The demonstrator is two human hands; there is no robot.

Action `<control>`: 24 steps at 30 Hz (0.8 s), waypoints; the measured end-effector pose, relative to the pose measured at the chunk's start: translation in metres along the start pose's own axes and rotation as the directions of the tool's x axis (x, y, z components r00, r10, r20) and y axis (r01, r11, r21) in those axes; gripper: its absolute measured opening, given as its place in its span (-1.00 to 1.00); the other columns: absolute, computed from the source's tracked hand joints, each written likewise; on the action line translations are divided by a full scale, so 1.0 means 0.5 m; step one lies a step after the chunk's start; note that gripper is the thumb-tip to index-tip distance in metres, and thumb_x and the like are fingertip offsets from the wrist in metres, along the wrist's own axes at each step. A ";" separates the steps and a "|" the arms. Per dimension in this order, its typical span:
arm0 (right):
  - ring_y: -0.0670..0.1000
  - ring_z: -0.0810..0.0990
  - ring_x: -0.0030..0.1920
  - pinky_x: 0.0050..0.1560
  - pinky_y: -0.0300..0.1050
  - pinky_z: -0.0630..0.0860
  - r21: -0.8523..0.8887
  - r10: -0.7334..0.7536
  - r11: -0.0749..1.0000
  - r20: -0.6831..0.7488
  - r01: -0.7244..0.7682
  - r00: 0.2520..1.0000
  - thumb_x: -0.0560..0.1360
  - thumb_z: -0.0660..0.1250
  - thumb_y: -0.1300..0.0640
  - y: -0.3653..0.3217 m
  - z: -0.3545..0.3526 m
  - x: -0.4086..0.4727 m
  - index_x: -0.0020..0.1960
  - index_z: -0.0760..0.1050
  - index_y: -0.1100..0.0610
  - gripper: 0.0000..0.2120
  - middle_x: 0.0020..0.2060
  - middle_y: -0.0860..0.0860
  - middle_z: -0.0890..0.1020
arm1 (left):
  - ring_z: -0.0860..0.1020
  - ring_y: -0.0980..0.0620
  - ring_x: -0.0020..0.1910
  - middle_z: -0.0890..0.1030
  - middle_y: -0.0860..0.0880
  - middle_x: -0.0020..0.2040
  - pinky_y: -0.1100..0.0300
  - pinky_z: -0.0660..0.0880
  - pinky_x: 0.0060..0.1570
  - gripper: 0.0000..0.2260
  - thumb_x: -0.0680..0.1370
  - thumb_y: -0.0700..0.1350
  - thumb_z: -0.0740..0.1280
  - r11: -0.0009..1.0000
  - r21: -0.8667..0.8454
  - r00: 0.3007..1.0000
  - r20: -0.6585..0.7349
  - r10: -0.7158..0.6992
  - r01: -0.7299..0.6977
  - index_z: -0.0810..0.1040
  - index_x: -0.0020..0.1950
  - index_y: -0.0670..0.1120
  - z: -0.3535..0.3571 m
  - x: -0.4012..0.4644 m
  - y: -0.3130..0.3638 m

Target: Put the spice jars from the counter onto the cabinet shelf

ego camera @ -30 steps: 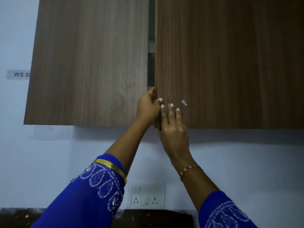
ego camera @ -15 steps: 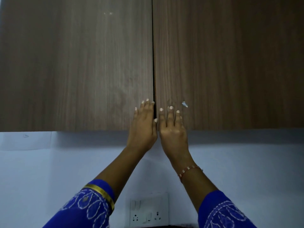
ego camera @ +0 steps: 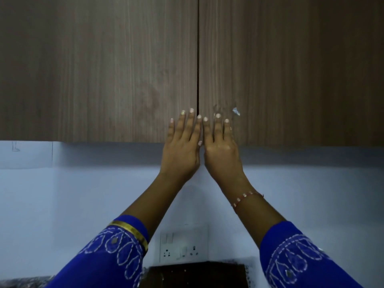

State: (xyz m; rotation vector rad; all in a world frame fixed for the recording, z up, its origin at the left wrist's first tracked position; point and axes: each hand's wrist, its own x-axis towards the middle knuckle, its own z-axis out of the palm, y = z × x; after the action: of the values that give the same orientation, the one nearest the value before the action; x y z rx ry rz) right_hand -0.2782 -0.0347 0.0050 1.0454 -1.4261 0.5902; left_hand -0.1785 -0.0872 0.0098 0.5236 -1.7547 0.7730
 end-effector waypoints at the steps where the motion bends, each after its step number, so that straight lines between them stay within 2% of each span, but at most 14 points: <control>1: 0.34 0.45 0.30 0.24 0.18 0.48 0.033 0.002 0.999 0.018 -0.002 1.000 0.29 0.48 0.23 0.000 -0.001 -0.002 0.38 0.33 0.34 -0.29 0.30 0.37 0.44 | 0.15 -0.22 0.48 0.22 -0.26 0.49 0.02 -0.21 0.43 -0.50 0.55 -0.11 0.08 1.000 0.009 1.000 0.016 0.003 -0.004 0.16 0.47 -0.26 -0.001 -0.004 0.001; 5: 0.37 0.49 0.25 0.14 0.17 0.53 0.116 -0.029 0.993 0.037 0.025 0.999 0.20 0.52 0.32 0.015 -0.018 -0.012 0.33 0.40 0.34 -0.28 0.26 0.37 0.48 | -0.01 -0.18 0.53 0.06 -0.22 0.54 0.05 -0.32 0.46 -0.47 0.57 -0.04 -0.07 1.000 0.008 0.990 0.142 0.016 -0.017 0.04 0.51 -0.21 -0.028 -0.016 0.001; 7: 0.37 0.48 0.26 0.16 0.17 0.52 0.125 -0.071 0.990 0.050 0.065 0.996 0.21 0.49 0.36 0.027 -0.028 -0.017 0.33 0.40 0.36 -0.30 0.27 0.37 0.47 | -0.10 -0.16 0.54 -0.04 -0.18 0.55 0.02 -0.29 0.47 -0.48 0.59 -0.04 -0.10 1.000 -0.009 0.973 0.228 0.029 -0.028 -0.03 0.52 -0.19 -0.052 -0.013 -0.002; 9: 0.35 0.41 0.33 0.28 0.18 0.40 0.133 -0.093 0.988 0.099 0.079 0.991 0.29 0.44 0.34 0.034 -0.040 -0.024 0.38 0.33 0.37 -0.32 0.34 0.35 0.40 | -0.16 -0.13 0.54 -0.11 -0.15 0.56 0.01 -0.25 0.48 -0.51 0.63 -0.07 -0.05 0.999 -0.015 0.951 0.308 0.032 -0.028 -0.08 0.53 -0.18 -0.075 -0.006 -0.004; 11: 0.31 0.26 0.44 0.43 0.14 0.20 0.139 -0.115 0.986 0.176 0.091 0.978 0.42 0.34 0.30 0.036 -0.054 -0.033 0.45 0.19 0.35 -0.35 0.43 0.31 0.27 | -0.19 -0.10 0.54 -0.15 -0.14 0.56 0.03 -0.25 0.48 -0.50 0.64 -0.08 -0.03 1.000 -0.020 0.927 0.376 0.020 -0.013 -0.11 0.53 -0.16 -0.093 0.000 -0.001; 13: 0.27 0.13 0.50 0.48 0.11 0.06 0.143 -0.131 0.985 0.216 0.101 0.968 0.51 0.24 0.25 0.041 -0.068 -0.039 0.49 0.08 0.33 -0.39 0.48 0.29 0.16 | -0.18 -0.08 0.54 -0.15 -0.14 0.56 0.05 -0.23 0.49 -0.51 0.64 -0.09 -0.03 0.999 -0.050 0.908 0.418 0.012 0.010 -0.11 0.53 -0.16 -0.109 0.001 0.005; 18: 0.22 -0.04 0.54 0.52 0.06 -0.10 0.129 -0.136 0.986 0.260 0.105 0.956 0.62 0.07 0.12 0.045 -0.120 -0.046 0.52 -0.05 0.30 -0.43 0.52 0.25 0.00 | -0.13 -0.08 0.55 -0.11 -0.16 0.56 0.07 -0.20 0.49 -0.51 0.64 -0.10 0.00 0.991 -0.126 0.903 0.429 0.006 0.053 -0.08 0.53 -0.19 -0.148 -0.018 0.018; 24: 0.26 0.10 0.51 0.50 0.11 0.03 0.153 -0.104 0.986 0.235 0.069 0.966 0.59 0.13 0.07 0.050 -0.188 -0.065 0.49 0.08 0.34 -0.43 0.48 0.30 0.15 | -0.11 -0.09 0.55 -0.08 -0.17 0.56 0.05 -0.19 0.50 -0.52 0.64 -0.11 0.01 0.988 -0.138 0.920 0.391 -0.011 0.070 -0.04 0.53 -0.19 -0.214 -0.038 0.028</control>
State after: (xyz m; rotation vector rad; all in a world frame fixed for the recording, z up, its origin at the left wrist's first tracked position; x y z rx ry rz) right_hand -0.2559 0.0648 -0.0058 1.3245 -1.5579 0.5198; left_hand -0.1111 -0.0007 0.0089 0.6422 -2.1438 0.5235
